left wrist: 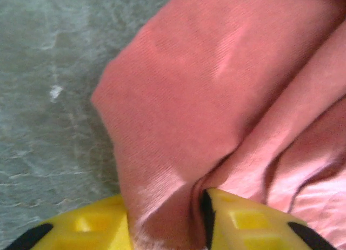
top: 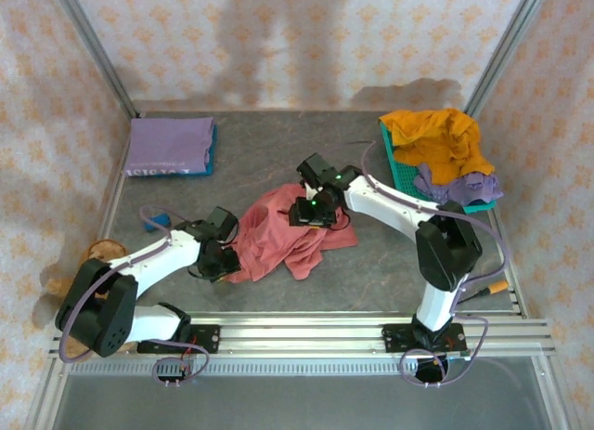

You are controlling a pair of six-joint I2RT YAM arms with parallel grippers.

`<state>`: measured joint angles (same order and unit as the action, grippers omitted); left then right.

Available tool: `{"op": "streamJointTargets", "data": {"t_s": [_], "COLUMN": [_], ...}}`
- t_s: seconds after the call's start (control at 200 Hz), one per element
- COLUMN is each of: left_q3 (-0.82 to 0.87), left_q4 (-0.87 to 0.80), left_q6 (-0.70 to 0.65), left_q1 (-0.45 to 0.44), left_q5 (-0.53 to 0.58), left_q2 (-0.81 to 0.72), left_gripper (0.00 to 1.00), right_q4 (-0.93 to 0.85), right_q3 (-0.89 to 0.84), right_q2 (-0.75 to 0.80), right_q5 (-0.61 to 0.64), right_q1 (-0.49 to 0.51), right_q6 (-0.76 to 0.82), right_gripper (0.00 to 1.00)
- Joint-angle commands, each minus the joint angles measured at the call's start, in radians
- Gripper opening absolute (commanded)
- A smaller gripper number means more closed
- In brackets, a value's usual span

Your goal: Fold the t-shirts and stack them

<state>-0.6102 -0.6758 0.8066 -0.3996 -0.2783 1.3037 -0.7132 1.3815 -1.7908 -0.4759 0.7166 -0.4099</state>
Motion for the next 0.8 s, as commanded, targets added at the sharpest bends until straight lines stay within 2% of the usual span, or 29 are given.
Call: {"op": "streamJointTargets", "data": {"t_s": [0.0, 0.065, 0.14, 0.195, 0.37, 0.425, 0.475, 0.796], "left_q3": [-0.028, -0.043, -0.058, -0.07, -0.13, -0.161, -0.193, -0.505], "left_q4": [0.021, 0.02, 0.018, 0.015, -0.02, -0.046, -0.07, -0.291], "left_q6": [-0.013, -0.021, -0.028, -0.033, -0.049, -0.062, -0.079, -0.236], "left_q1": [-0.003, -0.003, -0.004, -0.004, -0.002, 0.002, 0.01, 0.117], "left_q5": [0.016, 0.014, 0.011, 0.013, 0.041, 0.063, 0.079, 0.167], "left_q2": [0.037, 0.05, 0.061, 0.065, 0.041, 0.026, 0.014, -0.051], "left_gripper": [0.24, 0.14, 0.08, 0.05, 0.0, 0.0, 0.0, 0.0], "right_q4": [0.032, 0.026, 0.023, 0.03, 0.023, 0.007, -0.012, -0.132], "right_q3": [0.052, 0.072, 0.081, 0.081, 0.085, 0.091, 0.099, 0.204], "right_q2": [-0.069, -0.097, -0.12, -0.129, -0.083, -0.048, -0.023, 0.163], "right_q5": [0.013, 0.019, 0.04, 0.041, 0.027, 0.043, 0.059, 0.215], "right_q1": [-0.002, -0.002, -0.003, -0.002, -0.002, -0.002, -0.002, -0.01], "right_q6": [0.037, 0.052, 0.065, 0.069, 0.061, 0.062, 0.064, 0.081], "right_gripper": [0.49, 0.49, 0.49, 0.46, 0.11, 0.04, 0.0, 0.0]}}
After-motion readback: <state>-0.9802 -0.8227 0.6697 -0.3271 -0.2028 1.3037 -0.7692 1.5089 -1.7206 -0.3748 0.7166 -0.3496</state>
